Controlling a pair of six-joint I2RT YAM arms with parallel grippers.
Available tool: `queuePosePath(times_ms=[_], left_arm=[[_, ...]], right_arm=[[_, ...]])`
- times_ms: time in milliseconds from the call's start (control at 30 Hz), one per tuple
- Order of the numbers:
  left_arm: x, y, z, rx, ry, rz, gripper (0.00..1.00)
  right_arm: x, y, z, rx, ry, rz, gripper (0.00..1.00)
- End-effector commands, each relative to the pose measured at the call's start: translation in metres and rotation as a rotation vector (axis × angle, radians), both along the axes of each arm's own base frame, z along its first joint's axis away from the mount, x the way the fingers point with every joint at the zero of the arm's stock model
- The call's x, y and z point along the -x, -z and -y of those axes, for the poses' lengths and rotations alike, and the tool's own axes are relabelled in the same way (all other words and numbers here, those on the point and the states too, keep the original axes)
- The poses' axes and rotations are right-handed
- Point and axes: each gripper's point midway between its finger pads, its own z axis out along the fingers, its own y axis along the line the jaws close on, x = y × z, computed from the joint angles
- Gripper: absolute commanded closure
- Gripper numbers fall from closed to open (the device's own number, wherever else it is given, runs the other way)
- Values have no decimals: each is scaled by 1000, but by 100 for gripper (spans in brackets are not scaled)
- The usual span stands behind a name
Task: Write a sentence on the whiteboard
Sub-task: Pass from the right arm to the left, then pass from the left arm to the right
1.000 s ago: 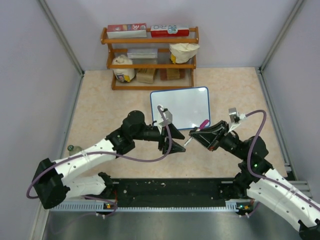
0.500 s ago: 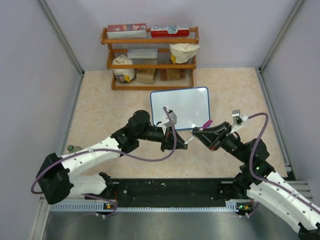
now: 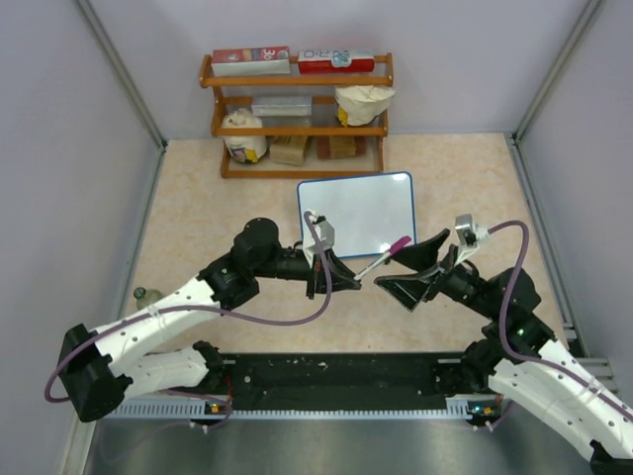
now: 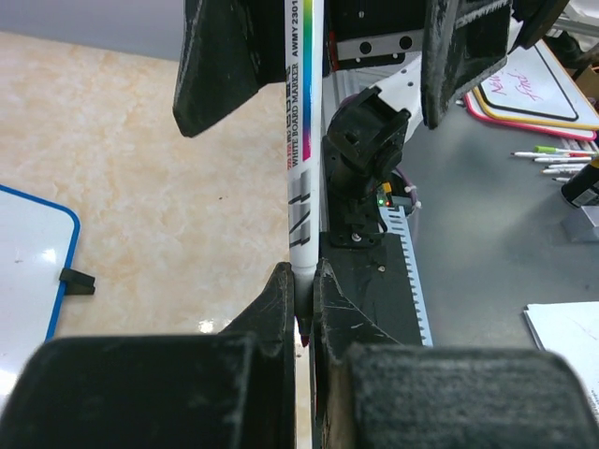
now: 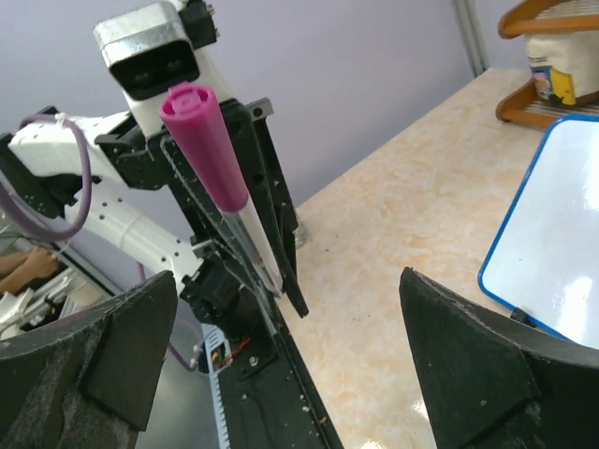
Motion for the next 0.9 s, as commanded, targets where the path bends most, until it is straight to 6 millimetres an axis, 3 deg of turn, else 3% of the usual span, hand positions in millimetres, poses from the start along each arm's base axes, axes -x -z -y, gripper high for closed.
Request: queuePosePath(times_ms=[0,200,433,667,867], left_arm=[[8,-35,-4,54,48,38,100],[32,-46,-8,56,181,2,100],[41,-43,-13,33,226,-18,100],[42,-31,-13,-22,240,-63,100],[41,-30,-12,-30,237,-67,100]], right_arm=[[26,-28,-9,6,-147,119,1],[47,-36,-21,-8,-316,169,1],[53,-41,-26,-14,-374,166,27],[49,-44,-29,-5,-373,146,34],[47,-38,-34,12,-393,124,52]])
